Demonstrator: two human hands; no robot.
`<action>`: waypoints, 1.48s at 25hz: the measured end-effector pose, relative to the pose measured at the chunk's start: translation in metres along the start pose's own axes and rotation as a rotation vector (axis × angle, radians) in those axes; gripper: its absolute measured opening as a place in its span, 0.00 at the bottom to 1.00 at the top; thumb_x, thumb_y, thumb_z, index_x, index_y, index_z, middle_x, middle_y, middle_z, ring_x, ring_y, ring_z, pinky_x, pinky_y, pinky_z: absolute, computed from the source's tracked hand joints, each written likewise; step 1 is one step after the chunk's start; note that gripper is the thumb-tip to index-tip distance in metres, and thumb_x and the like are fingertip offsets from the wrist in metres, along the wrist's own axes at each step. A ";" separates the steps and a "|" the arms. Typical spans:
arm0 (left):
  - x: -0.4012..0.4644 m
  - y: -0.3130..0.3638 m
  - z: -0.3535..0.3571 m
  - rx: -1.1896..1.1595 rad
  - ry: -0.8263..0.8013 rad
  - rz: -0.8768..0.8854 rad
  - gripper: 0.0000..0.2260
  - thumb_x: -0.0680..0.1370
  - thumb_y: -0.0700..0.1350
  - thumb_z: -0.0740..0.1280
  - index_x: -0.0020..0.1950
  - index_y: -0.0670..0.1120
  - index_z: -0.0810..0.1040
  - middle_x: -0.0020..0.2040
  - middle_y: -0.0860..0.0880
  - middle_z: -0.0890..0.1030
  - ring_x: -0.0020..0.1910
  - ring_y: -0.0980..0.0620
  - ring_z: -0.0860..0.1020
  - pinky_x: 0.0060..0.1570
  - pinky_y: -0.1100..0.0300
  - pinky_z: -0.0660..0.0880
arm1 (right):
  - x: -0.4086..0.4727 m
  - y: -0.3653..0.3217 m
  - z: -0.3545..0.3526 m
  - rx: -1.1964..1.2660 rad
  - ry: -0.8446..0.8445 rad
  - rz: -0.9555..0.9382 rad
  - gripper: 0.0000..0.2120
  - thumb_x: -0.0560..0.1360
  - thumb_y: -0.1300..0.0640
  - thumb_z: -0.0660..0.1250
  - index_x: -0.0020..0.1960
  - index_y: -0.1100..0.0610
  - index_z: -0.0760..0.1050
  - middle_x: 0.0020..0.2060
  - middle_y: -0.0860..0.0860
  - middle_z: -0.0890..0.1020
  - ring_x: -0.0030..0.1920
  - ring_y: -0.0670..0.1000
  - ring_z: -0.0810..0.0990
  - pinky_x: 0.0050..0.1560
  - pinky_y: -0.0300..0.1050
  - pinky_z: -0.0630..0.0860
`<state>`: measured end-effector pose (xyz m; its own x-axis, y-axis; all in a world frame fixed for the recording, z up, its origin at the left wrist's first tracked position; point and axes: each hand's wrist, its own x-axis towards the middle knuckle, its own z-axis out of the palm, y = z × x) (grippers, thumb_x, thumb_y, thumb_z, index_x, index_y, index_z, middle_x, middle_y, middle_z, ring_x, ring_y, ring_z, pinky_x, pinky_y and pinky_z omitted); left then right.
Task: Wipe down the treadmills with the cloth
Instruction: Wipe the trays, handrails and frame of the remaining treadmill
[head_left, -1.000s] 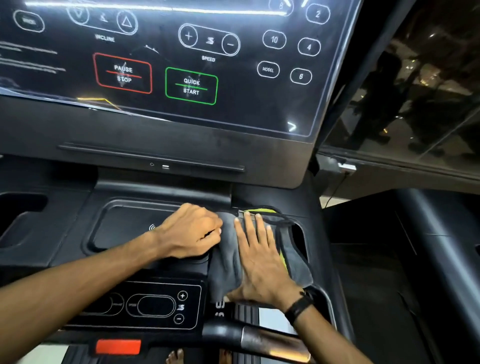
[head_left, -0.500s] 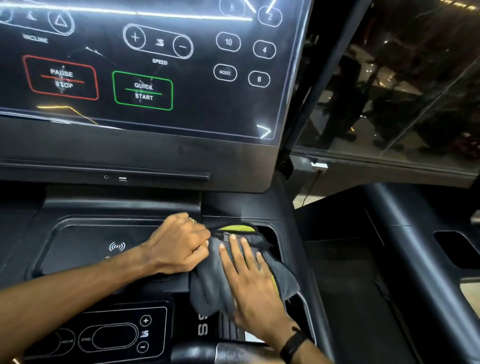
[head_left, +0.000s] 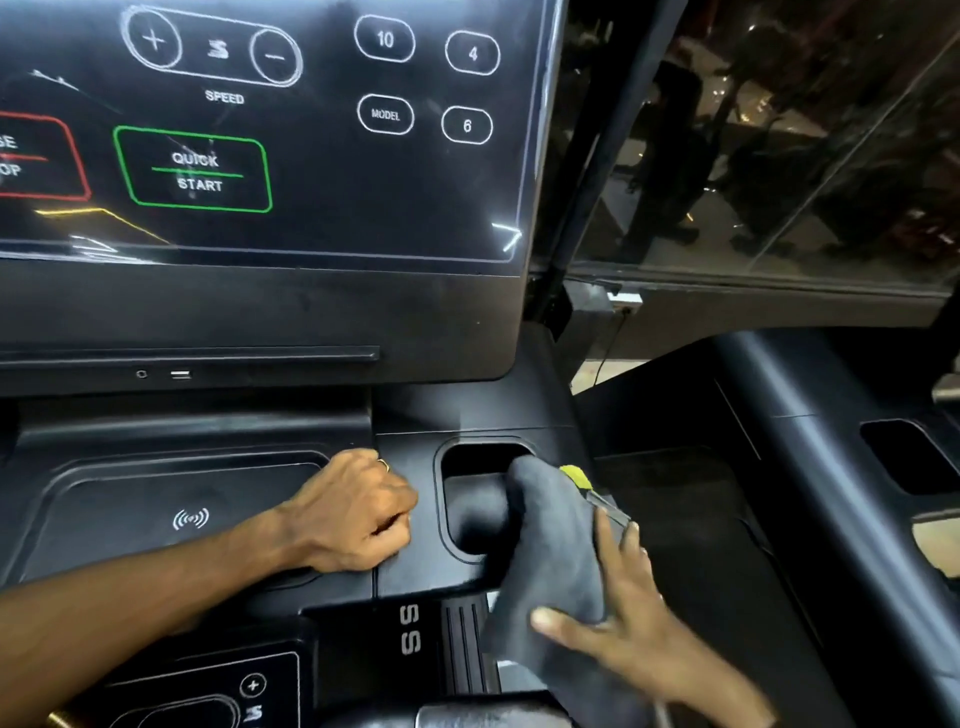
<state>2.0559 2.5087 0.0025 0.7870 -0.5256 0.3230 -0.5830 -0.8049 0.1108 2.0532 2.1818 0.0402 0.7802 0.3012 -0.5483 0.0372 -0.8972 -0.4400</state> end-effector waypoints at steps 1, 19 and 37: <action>0.000 0.001 0.000 0.000 -0.025 0.026 0.11 0.68 0.47 0.63 0.30 0.49 0.63 0.25 0.51 0.68 0.24 0.49 0.65 0.33 0.58 0.61 | 0.005 -0.004 0.013 -0.020 0.104 0.011 0.64 0.56 0.12 0.51 0.78 0.43 0.26 0.78 0.52 0.29 0.79 0.57 0.32 0.77 0.64 0.49; 0.000 0.001 0.007 -0.108 -0.038 -0.001 0.12 0.64 0.42 0.67 0.30 0.48 0.63 0.27 0.51 0.66 0.26 0.50 0.64 0.32 0.55 0.66 | 0.103 -0.008 -0.021 -0.003 0.545 -0.267 0.34 0.79 0.36 0.59 0.77 0.58 0.63 0.69 0.66 0.72 0.68 0.66 0.73 0.67 0.59 0.72; 0.001 0.002 0.001 -0.053 0.016 -0.024 0.13 0.66 0.43 0.68 0.31 0.49 0.63 0.27 0.52 0.67 0.26 0.50 0.65 0.36 0.58 0.64 | 0.244 -0.135 -0.048 -0.193 0.324 -0.155 0.45 0.76 0.30 0.58 0.82 0.57 0.52 0.81 0.59 0.54 0.80 0.63 0.51 0.77 0.61 0.51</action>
<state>2.0559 2.5061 0.0022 0.7978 -0.5018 0.3343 -0.5744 -0.8010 0.1685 2.2684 2.3608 -0.0005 0.9114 0.3480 -0.2197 0.2624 -0.9026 -0.3413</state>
